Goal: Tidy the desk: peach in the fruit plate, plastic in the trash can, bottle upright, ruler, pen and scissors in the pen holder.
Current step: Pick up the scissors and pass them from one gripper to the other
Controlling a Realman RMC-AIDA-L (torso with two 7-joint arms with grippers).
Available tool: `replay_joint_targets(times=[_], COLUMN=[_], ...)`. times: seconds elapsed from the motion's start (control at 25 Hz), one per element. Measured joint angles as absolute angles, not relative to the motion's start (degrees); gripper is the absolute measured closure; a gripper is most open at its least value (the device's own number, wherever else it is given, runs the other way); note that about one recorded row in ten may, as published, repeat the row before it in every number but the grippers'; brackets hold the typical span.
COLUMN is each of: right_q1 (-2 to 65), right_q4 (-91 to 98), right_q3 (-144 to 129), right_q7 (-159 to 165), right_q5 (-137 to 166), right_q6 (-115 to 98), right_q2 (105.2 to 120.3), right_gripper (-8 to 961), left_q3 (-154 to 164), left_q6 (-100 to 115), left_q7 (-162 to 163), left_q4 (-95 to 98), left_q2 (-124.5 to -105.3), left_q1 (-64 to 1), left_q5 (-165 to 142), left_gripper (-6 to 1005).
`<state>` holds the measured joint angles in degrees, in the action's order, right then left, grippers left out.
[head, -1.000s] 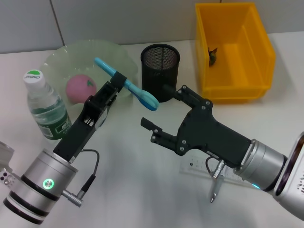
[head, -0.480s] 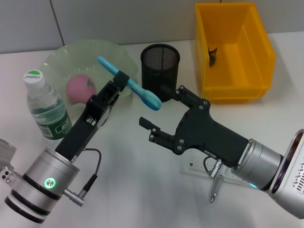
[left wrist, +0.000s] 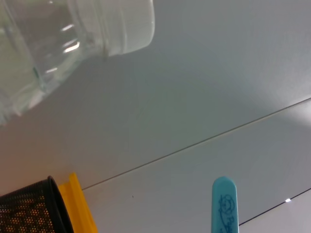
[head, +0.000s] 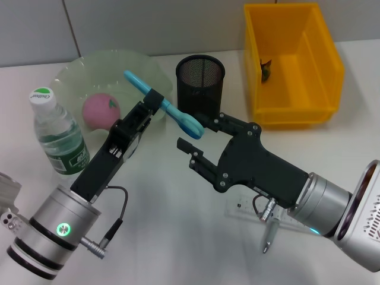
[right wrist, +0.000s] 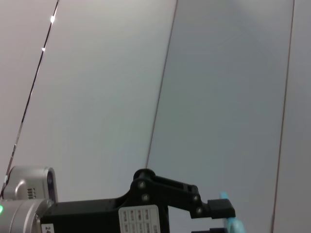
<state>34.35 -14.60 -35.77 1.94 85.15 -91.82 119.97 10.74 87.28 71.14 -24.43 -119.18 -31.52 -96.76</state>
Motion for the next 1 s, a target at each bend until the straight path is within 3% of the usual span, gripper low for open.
replay_joint_targets(times=[0.32, 0.8, 1.0], right_q1=[34.37, 34.35, 34.37], right_q4=[-14.86, -15.13, -15.11], right_q3=[-35.20, -34.37, -34.37], right_q7=[1.94, 1.84, 1.84], right_q5=[85.17, 85.17, 85.49], right_q6=[-91.57, -91.58, -91.58], right_q2=[119.97, 119.97, 119.97], right_gripper=[624, 633, 743], left_q3=[10.72, 10.90, 10.90], left_q6=[87.27, 87.27, 87.24], left_q7=[70.88, 70.71, 70.68], left_q4=[-24.51, -24.52, -24.52], left_q2=[-119.18, -119.18, -119.18], left_q1=[-31.37, -31.37, -31.37], left_q5=[-96.77, -96.76, -96.76], left_gripper=[761, 760, 760])
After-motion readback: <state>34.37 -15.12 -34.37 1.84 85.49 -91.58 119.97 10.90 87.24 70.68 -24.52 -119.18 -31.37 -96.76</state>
